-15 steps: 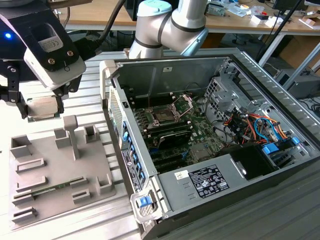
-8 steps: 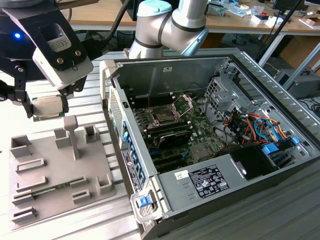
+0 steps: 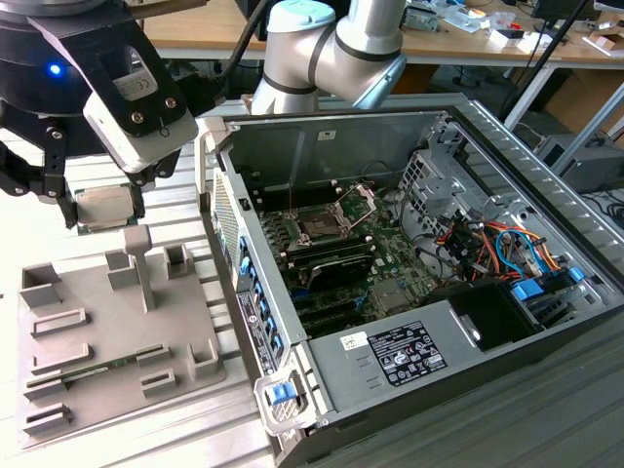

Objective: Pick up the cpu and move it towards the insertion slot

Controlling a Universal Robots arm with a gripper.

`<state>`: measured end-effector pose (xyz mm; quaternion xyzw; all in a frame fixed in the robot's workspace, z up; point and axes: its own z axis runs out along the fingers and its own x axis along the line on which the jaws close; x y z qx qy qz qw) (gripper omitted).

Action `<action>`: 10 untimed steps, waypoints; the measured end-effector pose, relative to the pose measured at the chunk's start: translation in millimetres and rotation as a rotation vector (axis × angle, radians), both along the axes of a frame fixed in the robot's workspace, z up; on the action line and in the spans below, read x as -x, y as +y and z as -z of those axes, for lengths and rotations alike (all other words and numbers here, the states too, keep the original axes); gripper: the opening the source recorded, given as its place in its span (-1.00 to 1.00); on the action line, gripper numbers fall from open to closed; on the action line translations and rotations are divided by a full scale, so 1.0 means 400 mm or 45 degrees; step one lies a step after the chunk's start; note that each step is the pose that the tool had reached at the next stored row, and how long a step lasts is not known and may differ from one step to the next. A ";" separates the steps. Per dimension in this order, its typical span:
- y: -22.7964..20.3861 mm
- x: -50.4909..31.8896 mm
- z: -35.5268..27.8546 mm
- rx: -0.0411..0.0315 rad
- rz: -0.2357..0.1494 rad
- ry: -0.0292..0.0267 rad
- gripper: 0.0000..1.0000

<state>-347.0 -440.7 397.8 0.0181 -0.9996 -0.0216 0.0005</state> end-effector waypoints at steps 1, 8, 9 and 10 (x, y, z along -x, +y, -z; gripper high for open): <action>0.000 -0.002 0.000 0.0001 0.000 0.0001 0.09; 0.000 -0.026 0.000 0.0000 0.000 0.0000 0.09; 0.000 -0.028 0.000 0.0001 0.000 0.0000 0.09; 0.000 -0.030 0.000 0.0000 0.000 0.0001 0.09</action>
